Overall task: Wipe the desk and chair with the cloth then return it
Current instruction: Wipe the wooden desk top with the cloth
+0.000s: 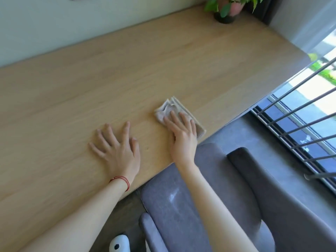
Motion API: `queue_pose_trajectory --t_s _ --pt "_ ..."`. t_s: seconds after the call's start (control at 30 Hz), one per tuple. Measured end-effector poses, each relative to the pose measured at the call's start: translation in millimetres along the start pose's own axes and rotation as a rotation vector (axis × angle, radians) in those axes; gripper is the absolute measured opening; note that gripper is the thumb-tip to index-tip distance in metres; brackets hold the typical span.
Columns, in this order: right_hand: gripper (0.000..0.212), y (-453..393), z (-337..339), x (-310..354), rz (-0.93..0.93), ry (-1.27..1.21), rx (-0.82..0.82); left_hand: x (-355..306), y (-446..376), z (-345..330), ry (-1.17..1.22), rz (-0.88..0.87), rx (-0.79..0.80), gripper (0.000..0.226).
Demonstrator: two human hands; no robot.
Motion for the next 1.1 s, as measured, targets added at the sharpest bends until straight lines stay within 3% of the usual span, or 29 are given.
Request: queue_pose_trajectory --t_s 0.1,0.2,0.27,0.33,0.4,0.43,0.53,0.6,0.67,0.73,0.8,0.97,1.03,1.1 --pt "0.038 47.4 -7.5 27.3 0.242 0.015 0.109 0.9 1.4 -1.2 -0.015 -0.013 0.019 0.051" --pt "0.046 9.4 4.0 -5.4 0.347 0.021 0.146 1.4 -1.3 -1.3 -0.035 -0.008 0.012 0.056" --pt "0.045 -46.9 19.1 -56.7 0.153 0.063 0.066 2.8 -2.0 -1.9 -0.055 -0.01 0.005 0.06" --pt "0.035 -92.9 33.0 -107.7 -0.166 0.076 -0.031 2.0 -2.9 -3.9 -0.087 -0.02 0.004 0.06" --pt "0.036 -103.2 30.3 -112.6 -0.357 0.077 -0.111 1.8 -1.4 -3.7 -0.095 -0.015 0.012 0.058" --pt "0.039 -97.6 24.0 -96.5 -0.366 0.082 -0.128 1.3 -0.9 -3.1 -0.093 -0.013 0.021 0.056" --pt "0.041 -44.5 -4.2 -16.4 -0.092 0.02 -0.053 1.0 1.1 -3.3 -0.081 -0.012 0.047 0.053" --pt "0.036 5.7 -19.0 23.0 0.142 -0.022 0.101 0.8 1.7 -1.5 -0.071 -0.006 0.056 0.054" --pt "0.041 25.2 -18.5 28.2 0.358 -0.007 0.214 -0.2 1.7 -1.4 -0.07 -0.006 0.059 0.051" --pt "0.05 3.4 -7.0 -0.1 0.43 0.046 0.239 -0.7 0.2 -0.6 -0.072 -0.003 0.056 0.055" --pt "0.055 -48.7 11.8 -54.8 0.287 0.128 0.183 -0.1 -0.7 -0.1 -0.085 -0.007 0.055 0.06" --pt "0.051 -184.5 50.5 -199.6 -0.273 0.272 0.026 1.8 -0.2 -2.2 -0.121 -0.006 0.033 0.057" --pt "0.048 -208.5 44.7 -202.4 -0.385 0.295 -0.043 0.7 -1.9 -2.3 -0.12 0.001 0.029 0.057" --pt "0.051 -214.3 24.7 -175.0 -0.356 0.295 -0.037 -0.4 -2.6 -2.2 -0.117 0.007 0.046 0.057"
Point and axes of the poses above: each hand's wrist, its own y-axis away from the middle knuckle, its own z-axis out of the back of the hand, x = y × z, the point moved 9 cm from there along -y, towards the middle knuckle, and after that the axes turned 5 degrees about y, right-handed, at the moved point
